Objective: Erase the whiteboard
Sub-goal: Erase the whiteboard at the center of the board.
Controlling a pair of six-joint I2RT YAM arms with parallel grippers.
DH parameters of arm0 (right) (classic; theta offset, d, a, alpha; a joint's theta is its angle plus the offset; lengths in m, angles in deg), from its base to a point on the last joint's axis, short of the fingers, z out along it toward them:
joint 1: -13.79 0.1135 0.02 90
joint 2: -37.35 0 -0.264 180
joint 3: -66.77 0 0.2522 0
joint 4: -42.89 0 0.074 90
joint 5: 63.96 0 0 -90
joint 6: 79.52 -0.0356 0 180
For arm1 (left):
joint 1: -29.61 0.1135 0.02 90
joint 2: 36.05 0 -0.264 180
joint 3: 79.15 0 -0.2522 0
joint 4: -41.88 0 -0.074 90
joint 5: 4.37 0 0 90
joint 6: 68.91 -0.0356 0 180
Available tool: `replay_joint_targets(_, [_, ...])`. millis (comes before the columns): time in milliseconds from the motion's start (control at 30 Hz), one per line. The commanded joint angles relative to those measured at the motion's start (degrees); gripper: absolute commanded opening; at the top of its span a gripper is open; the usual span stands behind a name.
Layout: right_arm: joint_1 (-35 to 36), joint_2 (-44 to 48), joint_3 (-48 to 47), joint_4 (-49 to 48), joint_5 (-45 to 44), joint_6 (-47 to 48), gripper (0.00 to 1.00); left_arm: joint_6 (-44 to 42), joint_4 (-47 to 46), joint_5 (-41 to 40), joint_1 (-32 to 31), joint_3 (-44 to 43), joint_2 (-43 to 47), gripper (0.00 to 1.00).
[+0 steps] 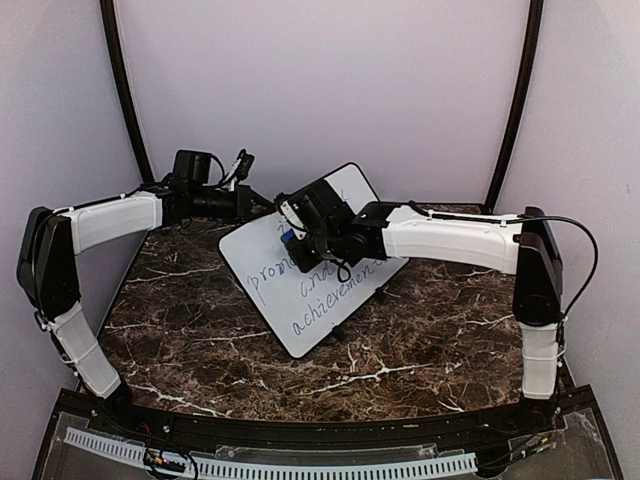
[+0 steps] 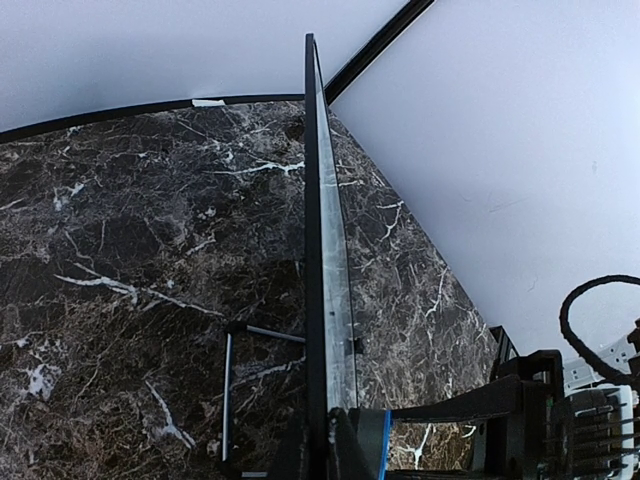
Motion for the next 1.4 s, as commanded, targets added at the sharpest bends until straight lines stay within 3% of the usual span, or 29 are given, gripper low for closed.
replay_joint_targets(0, [-0.7,0.3,0.2,1.0,0.6,-0.3,0.29,-1.0,-0.2,0.5,-0.7,1.1,4.5,0.00])
replay_joint_targets(867, [-1.5,3.8,0.3,1.0,2.0,0.3,0.29,2.6,6.1,-5.7,-0.3,-3.5,6.6,0.00])
replay_joint_targets(1367, [-1.5,2.4,-0.7,1.5,3.5,-0.2,0.29,5.8,4.8,-1.4,-0.2,-3.7,7.4,0.00])
